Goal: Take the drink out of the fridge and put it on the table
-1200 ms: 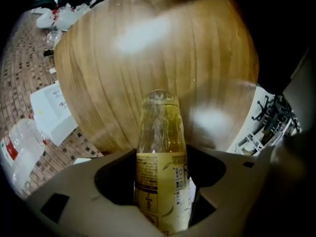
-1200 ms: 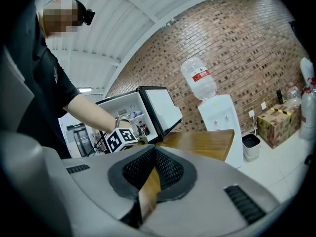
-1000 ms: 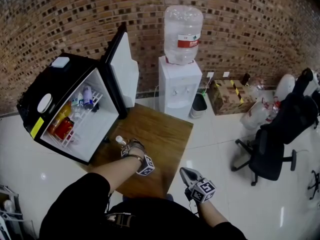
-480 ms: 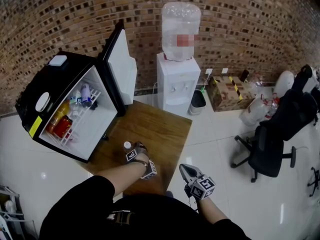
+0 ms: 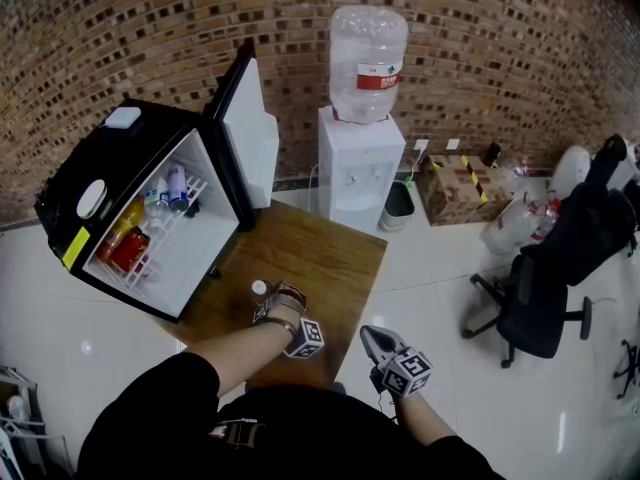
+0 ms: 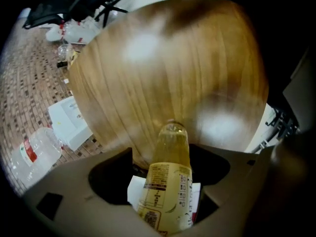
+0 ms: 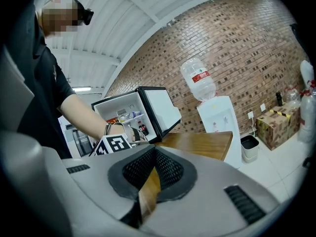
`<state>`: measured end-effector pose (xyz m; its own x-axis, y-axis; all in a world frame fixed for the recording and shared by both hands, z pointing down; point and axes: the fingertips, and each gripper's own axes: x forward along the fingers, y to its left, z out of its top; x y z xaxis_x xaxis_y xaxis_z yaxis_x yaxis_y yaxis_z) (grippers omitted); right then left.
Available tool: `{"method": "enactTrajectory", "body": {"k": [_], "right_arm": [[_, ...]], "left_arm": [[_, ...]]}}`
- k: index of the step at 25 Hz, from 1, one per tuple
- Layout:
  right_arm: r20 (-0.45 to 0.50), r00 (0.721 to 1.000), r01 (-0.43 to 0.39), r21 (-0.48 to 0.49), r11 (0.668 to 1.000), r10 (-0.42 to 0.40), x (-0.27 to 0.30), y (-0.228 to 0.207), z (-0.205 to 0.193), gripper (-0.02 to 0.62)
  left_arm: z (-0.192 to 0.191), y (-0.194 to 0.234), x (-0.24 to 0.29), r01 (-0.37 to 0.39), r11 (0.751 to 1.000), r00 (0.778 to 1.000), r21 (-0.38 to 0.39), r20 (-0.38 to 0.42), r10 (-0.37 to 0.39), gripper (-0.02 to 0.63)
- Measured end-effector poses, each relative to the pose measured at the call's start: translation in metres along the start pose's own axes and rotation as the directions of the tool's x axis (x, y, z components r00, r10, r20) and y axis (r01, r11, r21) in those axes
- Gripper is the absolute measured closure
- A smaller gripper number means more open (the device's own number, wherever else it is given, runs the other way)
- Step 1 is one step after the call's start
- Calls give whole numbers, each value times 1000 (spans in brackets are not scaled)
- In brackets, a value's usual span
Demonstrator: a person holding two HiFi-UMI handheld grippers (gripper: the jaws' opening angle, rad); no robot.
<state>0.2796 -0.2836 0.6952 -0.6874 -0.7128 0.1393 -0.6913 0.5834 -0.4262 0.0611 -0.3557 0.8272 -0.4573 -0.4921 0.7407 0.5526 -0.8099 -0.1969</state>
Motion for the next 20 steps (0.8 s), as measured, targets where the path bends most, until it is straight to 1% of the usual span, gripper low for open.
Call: {"method": "enactTrajectory", "body": {"k": [1,3,6,8,10,11,12,13,14,15,16,17,18,19,20], "right_arm": [[-5,1000,2,-3,1000,-2,-1,0,0,575],[-10,1000,-4,-1,1000,4,-1,1,1,575],[-16,1000,-22,4,1000,22,-5,4,6,575],[-14,999,-35,4,999,35,-8,4,10,575],[-15,999,-48,2,999,48,-12,3,12,575],[-17,998,-56,1,998,56,-15,3,13,575],[-21,998,-66,0,998,66,-17,3,14,575],[-27,997,-78,-3,997,78,-18,4,15,575],[-34,995,-92,-8,996,92,-20,6,16,575],[-42,994,-105,-17,994,105,-22,9,17,575],[-49,992,-116,-28,993,114,-23,11,19,575],[-54,992,-120,-37,992,118,-25,14,21,575],[-54,992,-119,-43,992,117,-26,18,23,575],[-51,992,-115,-47,992,112,-28,24,25,575],[-45,993,-109,-49,993,107,-29,33,26,575]], "left_arm": [[5,5,-8,-8,999,998,-49,57,11,244],[11,15,-23,-20,989,986,-149,160,44,241],[13,28,-50,-50,958,951,-284,280,132,233],[11,33,-70,-90,934,921,-346,328,210,232],[10,30,-94,-121,909,885,-398,372,281,232],[10,26,-107,-117,890,861,-440,401,312,233],[8,21,-120,-90,863,833,-497,437,339,233],[6,15,-134,-35,824,800,-566,478,363,233],[2,8,-145,50,769,760,-637,524,385,243],[-4,1,-156,157,698,712,-698,570,409,255],[-12,-7,-165,275,615,656,-739,612,442,260],[-22,-15,-174,387,530,591,-755,644,486,286],[-35,-23,-183,485,451,518,-749,662,541,315],[-51,-33,-192,568,383,445,-728,663,601,344],[-70,-43,-199,636,324,379,-700,649,659,375]]}}
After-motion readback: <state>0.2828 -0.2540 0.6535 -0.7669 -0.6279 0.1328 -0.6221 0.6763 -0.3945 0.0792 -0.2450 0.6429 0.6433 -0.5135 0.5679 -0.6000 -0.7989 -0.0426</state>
